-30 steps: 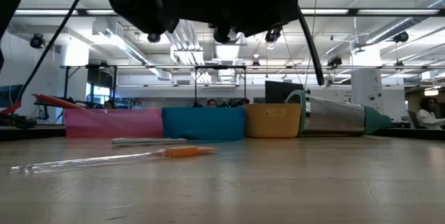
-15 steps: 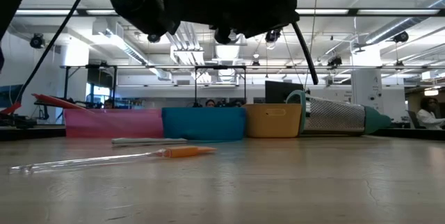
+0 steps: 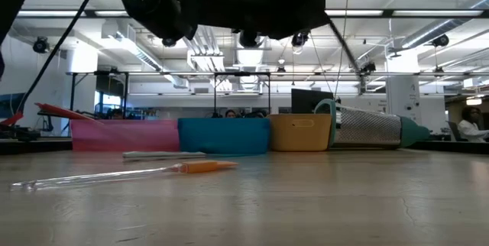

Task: Pick & Place Kitchen Items
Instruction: Put the black serving spoon with holes into the pink bin

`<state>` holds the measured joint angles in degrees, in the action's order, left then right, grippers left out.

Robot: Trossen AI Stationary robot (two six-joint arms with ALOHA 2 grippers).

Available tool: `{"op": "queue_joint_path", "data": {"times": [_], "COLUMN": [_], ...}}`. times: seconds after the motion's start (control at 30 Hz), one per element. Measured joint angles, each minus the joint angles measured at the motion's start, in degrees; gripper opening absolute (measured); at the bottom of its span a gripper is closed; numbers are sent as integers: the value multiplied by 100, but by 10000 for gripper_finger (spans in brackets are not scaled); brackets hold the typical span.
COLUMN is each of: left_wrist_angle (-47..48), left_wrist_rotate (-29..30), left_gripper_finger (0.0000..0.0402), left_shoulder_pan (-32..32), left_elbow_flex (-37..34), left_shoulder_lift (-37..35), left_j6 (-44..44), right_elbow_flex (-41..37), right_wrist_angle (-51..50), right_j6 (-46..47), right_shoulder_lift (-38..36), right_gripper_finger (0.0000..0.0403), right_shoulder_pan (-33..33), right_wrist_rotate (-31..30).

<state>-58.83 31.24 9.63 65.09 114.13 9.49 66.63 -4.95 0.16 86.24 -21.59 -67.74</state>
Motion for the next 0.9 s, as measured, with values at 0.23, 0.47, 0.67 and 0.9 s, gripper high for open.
{"op": "queue_joint_path", "data": {"times": [0.23, 0.47, 0.67, 0.9], "left_wrist_angle": [-3, 239, 294, 274], "left_wrist_rotate": [-36, -47, 110, 37], "left_gripper_finger": [22, 78, 191, 280], "left_shoulder_pan": [31, 37, 36, 35], "left_elbow_flex": [1, 1, 1, 3], "left_shoulder_lift": [0, 0, 0, -40], "left_j6": [50, -289, -645, -383], "right_elbow_flex": [0, 0, 0, 0], "right_wrist_angle": [21, -51, -63, -85], "right_j6": [66, 47, 47, -34], "right_shoulder_lift": [-3, -70, -79, -101], "right_gripper_finger": [51, 51, 51, 51], "right_shoulder_pan": [15, 54, 66, 81], "right_wrist_rotate": [186, 575, 692, 1028]}}
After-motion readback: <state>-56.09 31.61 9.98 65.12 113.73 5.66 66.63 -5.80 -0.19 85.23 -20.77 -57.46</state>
